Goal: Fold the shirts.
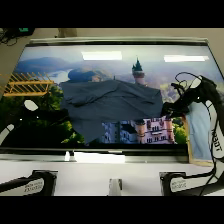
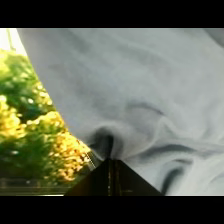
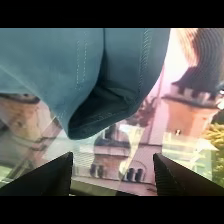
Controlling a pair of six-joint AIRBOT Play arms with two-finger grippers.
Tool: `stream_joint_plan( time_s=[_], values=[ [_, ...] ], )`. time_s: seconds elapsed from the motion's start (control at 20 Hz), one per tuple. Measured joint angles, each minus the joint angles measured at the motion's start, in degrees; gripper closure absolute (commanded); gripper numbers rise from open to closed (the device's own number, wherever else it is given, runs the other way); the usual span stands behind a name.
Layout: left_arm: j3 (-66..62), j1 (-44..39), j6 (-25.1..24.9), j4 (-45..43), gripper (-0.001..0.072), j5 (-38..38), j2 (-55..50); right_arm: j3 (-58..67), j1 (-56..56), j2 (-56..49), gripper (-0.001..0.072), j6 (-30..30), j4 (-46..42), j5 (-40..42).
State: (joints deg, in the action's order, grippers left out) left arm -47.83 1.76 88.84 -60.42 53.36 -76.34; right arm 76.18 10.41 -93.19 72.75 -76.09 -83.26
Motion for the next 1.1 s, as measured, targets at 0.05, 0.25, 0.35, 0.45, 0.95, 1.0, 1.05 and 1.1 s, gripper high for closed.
stream_joint_plan(
  time_s=[0.05,0.25,0.35,0.45,0.95,1.0,1.05,1.1],
  values=[
    [0.0,0.0,-0.2,0.0,0.0679,0.0,0.0,-0.59,0.0,0.04,0.023,-0.22,-0.2,0.33],
    [0.0,0.0,-0.72,0.0,0.0679,-0.42,0.0,-1.81,0.02,-0.79,0.023,-0.39,-0.74,3.43],
    [0.0,0.0,-0.79,0.0,0.0679,-0.57,0.0,-2.03,0.02,-1.55,0.023,-0.39,-0.66,5.55],
    [0.0,0.0,-0.9,0.0,0.0679,-0.74,0.0,-2.14,0.02,-2.43,0.024,-0.35,-0.11,7.08],
    [0.0,0.0,-0.59,0.04,0.0679,-0.48,0.0,-2.12,0.07,-4.76,0.0366,-0.59,6.45,13.42],
    [0.0,0.0,-0.55,0.04,0.0679,-0.46,0.0,-2.14,0.07,-5.01,0.0446,-0.7,7.52,13.68],
    [0.0,0.0,-0.55,0.07,0.0679,-0.39,0.0,-2.16,0.07,-5.2,0.0522,-0.81,8.24,13.77],
    [0.0,0.0,-0.55,0.07,0.0679,-0.35,0.0,-2.27,0.07,-5.33,0.0595,-0.83,8.85,13.84]
  ],
)
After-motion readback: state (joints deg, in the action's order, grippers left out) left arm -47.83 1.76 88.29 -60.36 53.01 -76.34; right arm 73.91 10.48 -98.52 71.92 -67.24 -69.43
